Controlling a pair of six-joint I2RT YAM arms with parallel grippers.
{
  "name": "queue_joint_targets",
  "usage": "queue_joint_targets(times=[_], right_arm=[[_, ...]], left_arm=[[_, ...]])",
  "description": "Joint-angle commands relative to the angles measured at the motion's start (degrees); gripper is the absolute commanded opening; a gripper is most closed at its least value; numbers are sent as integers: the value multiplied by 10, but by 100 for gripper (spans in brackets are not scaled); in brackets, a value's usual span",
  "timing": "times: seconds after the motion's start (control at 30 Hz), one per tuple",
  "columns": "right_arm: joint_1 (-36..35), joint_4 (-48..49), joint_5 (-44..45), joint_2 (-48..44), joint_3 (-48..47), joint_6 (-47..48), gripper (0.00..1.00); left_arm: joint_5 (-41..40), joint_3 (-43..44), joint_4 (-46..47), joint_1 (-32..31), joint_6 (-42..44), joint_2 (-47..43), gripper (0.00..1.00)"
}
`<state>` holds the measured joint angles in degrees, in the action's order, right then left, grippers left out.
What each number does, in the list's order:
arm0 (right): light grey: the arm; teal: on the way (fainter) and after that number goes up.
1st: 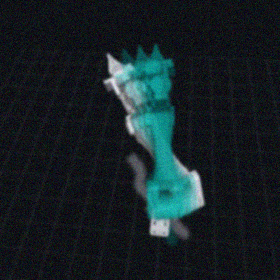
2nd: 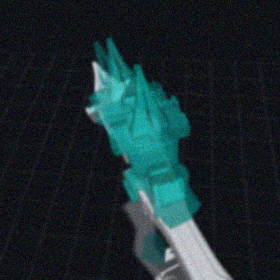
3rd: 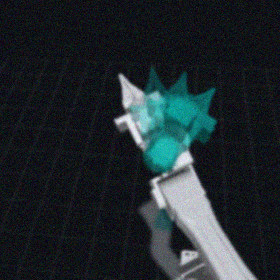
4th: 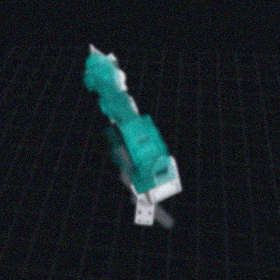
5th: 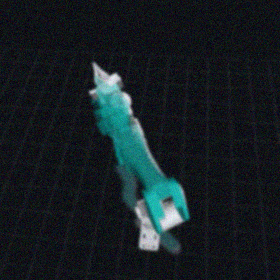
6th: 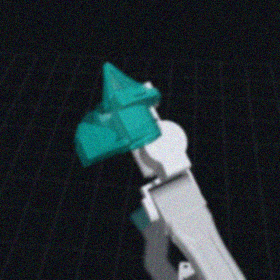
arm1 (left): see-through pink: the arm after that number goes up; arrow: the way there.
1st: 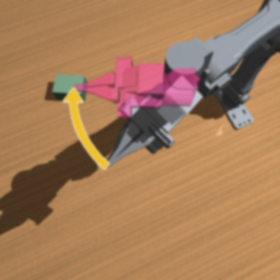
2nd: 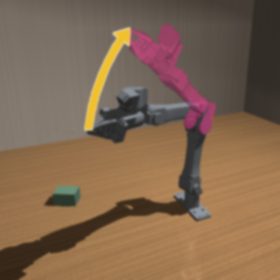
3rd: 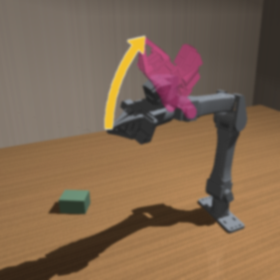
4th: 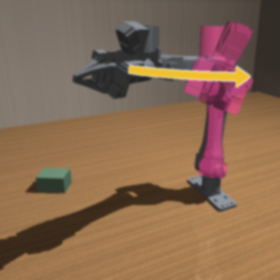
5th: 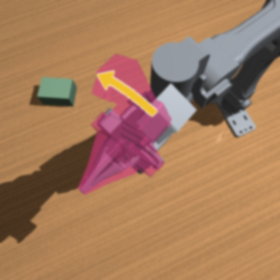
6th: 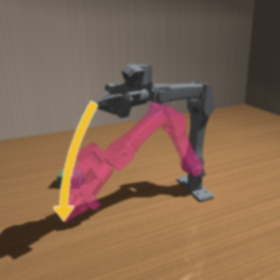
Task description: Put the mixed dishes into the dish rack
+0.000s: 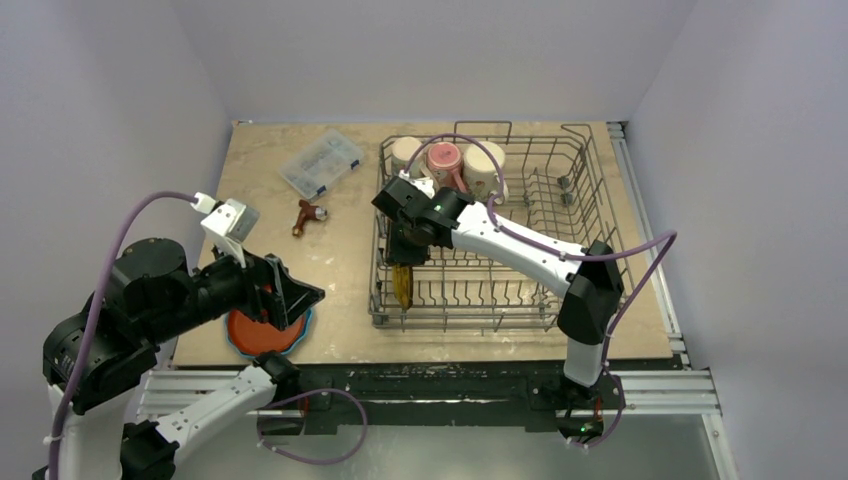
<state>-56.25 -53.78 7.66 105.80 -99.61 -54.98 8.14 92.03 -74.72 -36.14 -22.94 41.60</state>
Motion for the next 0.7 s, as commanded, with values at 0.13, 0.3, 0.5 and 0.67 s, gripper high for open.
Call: queue_joint_targets(times=[0.13, 0.3, 0.5, 0.67], right_arm=[[-8, 34, -24, -25, -9, 19, 33], [-11, 60, -40, -43, -19, 38, 42], [-13, 57, -41, -65, -39, 71, 48], [-13, 38, -9, -104, -40, 113, 49]], left_arm=[[13, -10, 14, 0, -7, 6, 91], [13, -23, 20, 0, -21, 5, 91], [-3, -72, 37, 0, -66, -3, 91], [-146, -112, 5, 1, -162, 4, 99]])
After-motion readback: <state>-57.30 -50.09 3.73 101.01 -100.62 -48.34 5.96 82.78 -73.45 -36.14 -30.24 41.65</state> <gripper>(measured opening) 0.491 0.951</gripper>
